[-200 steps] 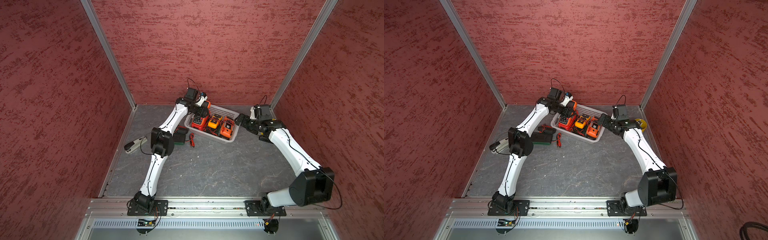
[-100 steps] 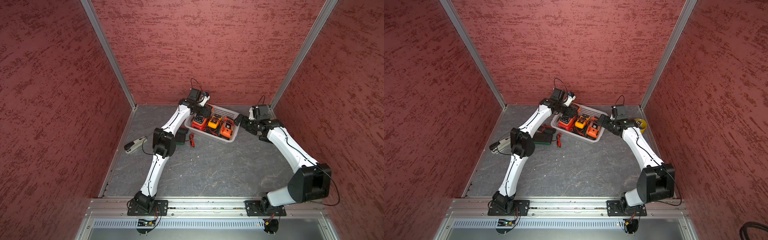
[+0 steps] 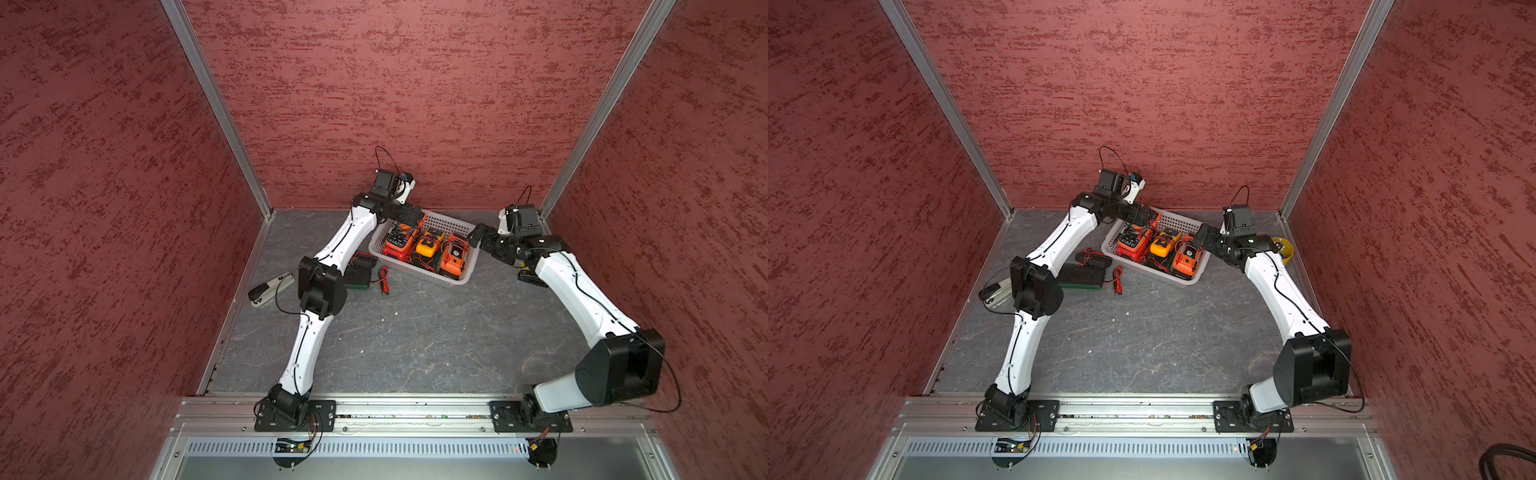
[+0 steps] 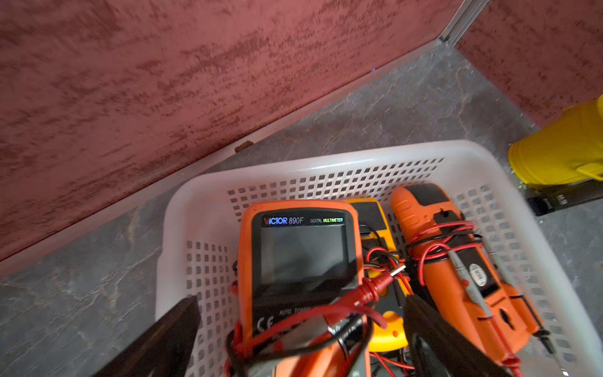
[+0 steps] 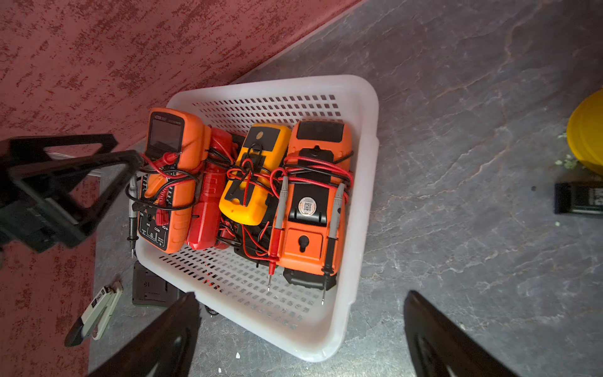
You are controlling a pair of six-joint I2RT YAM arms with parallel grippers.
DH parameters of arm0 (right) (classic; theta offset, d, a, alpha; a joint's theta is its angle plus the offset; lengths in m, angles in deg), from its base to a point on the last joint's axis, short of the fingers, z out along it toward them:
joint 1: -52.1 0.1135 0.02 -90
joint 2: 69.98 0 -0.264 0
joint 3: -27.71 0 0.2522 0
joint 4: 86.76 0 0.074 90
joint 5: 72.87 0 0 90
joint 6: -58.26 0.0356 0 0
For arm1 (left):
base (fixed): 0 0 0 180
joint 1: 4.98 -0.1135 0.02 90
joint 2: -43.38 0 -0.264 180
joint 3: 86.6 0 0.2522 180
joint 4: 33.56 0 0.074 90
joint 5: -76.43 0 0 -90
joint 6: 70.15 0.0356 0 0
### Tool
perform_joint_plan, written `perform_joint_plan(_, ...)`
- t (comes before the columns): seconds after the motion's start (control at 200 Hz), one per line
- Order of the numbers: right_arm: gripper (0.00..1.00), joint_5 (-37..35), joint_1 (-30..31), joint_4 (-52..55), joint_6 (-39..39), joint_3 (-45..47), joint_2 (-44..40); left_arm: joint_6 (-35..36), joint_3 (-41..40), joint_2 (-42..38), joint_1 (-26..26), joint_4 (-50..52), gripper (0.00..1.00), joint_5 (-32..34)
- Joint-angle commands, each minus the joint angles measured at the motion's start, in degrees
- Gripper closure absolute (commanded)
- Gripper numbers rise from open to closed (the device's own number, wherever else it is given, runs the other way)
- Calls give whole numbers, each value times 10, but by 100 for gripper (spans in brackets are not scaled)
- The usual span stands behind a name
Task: Put the multimeter into the basket
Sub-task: Place the multimeter in the basket, then move the multimeter to the center of the board.
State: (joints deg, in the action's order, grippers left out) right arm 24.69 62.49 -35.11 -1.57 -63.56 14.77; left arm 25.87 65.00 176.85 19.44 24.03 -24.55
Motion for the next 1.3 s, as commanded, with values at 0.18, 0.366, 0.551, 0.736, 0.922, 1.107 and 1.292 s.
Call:
perform_joint_plan(0.18, 1, -37, 39, 8, -25, -35, -2, -132, -132, -136, -48, -51, 0, 47)
perform_joint_plan(0.366, 1, -62, 72, 6, -37, -50, 5, -274, -302, -223, -128, -66, 0, 46)
perform_joint_plan(0.551, 1, -71, 92, 7, -42, -67, 14, -341, -450, -258, -211, -125, 1, -14)
perform_joint_plan(0.736, 1, -70, 103, 14, -49, -86, 28, -318, -420, -185, -234, -122, 18, -58)
perform_joint_plan(0.922, 1, -72, 111, 18, -46, -88, 28, -307, -324, -79, -232, -93, 24, -108)
perform_joint_plan(1.107, 1, -74, 116, 26, -47, -91, 25, -293, -227, 8, -222, -60, 27, -161)
perform_joint_plan(1.292, 1, -79, 118, 29, -44, -88, 22, -286, -229, 25, -205, -45, 34, -173)
